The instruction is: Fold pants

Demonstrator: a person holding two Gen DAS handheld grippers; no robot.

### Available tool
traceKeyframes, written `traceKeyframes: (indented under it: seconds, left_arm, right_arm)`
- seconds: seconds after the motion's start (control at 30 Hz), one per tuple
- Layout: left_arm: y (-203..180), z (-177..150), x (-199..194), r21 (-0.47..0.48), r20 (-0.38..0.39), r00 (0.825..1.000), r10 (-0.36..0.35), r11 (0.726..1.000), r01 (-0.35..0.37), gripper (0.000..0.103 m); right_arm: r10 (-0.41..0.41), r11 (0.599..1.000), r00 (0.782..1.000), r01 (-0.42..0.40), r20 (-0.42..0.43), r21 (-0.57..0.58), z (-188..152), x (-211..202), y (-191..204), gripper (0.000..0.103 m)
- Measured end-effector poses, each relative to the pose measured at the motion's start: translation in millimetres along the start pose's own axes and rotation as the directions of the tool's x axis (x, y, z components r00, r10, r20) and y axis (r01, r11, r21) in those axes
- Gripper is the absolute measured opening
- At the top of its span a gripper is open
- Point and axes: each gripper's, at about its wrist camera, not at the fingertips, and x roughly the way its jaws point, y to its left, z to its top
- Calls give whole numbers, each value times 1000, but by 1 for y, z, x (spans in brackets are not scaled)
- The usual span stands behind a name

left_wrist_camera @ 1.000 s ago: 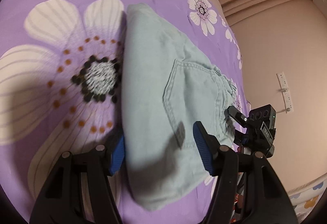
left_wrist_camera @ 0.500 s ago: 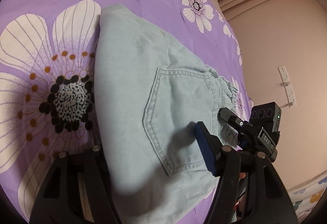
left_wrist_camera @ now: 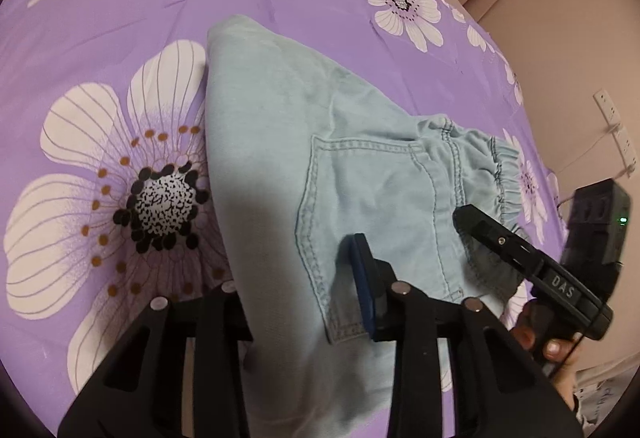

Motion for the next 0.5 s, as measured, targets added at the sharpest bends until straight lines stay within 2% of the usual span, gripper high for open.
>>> traceKeyframes:
  seconds: [0.17,0.27,0.5]
  left_arm:
    - [-9,-5,-8,21,16,1000,20,1000,-20,31]
    - [-19,-9,-14,45,25,999,42,998,-43,31]
    - [-40,-26,-39,103,56,993,102,989,-107,31]
  right_arm:
    - [-103,988,994,108,42,-115,-4,-12,27,46]
    - [-136,976,988,145,67,-160,-8,-19,41,46]
    - [-160,953,980,184,117,-239,-16,-40,65,46]
